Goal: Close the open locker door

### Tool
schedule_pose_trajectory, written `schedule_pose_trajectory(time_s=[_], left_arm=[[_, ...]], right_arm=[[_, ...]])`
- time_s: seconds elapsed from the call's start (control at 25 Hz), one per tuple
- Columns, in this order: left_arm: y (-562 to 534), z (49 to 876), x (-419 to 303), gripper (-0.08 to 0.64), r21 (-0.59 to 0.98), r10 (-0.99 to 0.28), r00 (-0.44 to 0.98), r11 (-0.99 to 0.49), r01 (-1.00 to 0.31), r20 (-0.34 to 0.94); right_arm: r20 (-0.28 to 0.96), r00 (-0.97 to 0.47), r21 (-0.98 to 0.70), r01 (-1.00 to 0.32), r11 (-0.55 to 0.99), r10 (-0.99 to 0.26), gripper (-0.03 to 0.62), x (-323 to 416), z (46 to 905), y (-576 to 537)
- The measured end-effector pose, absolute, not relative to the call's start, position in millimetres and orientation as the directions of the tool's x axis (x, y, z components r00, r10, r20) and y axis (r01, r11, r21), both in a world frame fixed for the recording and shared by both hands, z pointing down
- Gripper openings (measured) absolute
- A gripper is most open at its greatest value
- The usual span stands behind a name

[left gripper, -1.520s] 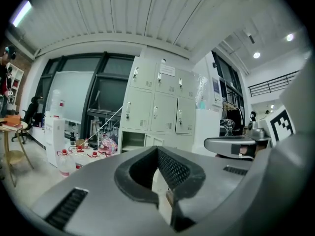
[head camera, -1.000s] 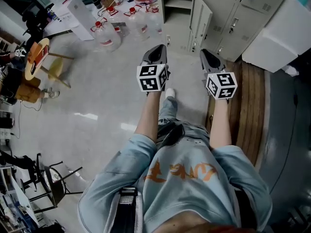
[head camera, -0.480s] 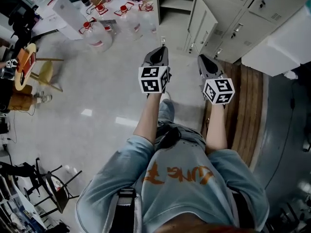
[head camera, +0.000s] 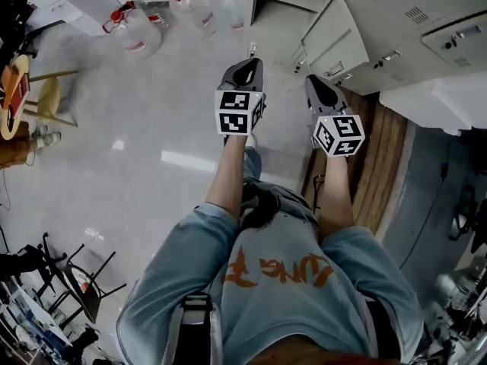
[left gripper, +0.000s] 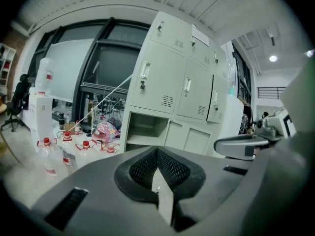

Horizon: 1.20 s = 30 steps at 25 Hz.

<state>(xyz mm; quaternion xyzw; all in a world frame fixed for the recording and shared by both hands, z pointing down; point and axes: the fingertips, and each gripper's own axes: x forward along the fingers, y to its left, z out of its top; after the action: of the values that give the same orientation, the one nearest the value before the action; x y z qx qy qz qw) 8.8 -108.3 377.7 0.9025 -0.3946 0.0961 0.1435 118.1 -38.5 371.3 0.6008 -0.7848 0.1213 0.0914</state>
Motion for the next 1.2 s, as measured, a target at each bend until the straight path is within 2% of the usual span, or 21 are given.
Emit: schedule_pose_trajectory(time_s=[0.12, 0.32, 1.2], left_arm=[[-137, 388, 23, 0.021, 0.142, -0.660, 0.691, -0.685, -0.714, 0.294], [-159, 410, 45, 0.021, 0.180, -0.619, 0.719, -0.705, -0.686, 0.317], [-144, 511, 150, 0.021, 0.224, -0.389, 0.777, -0.807, -0.547, 0.496]], right_arm=[[0.319, -0.267, -0.049, -0.963, 0.266, -0.909, 0.043, 111, 383, -77], [0.356, -0.268, -0.091, -0.963, 0.253, -0.895, 0.043, 113, 407, -106], [0.470, -0.068, -0.211, -0.977, -0.037, -0.880, 0.044, 223, 506, -83]])
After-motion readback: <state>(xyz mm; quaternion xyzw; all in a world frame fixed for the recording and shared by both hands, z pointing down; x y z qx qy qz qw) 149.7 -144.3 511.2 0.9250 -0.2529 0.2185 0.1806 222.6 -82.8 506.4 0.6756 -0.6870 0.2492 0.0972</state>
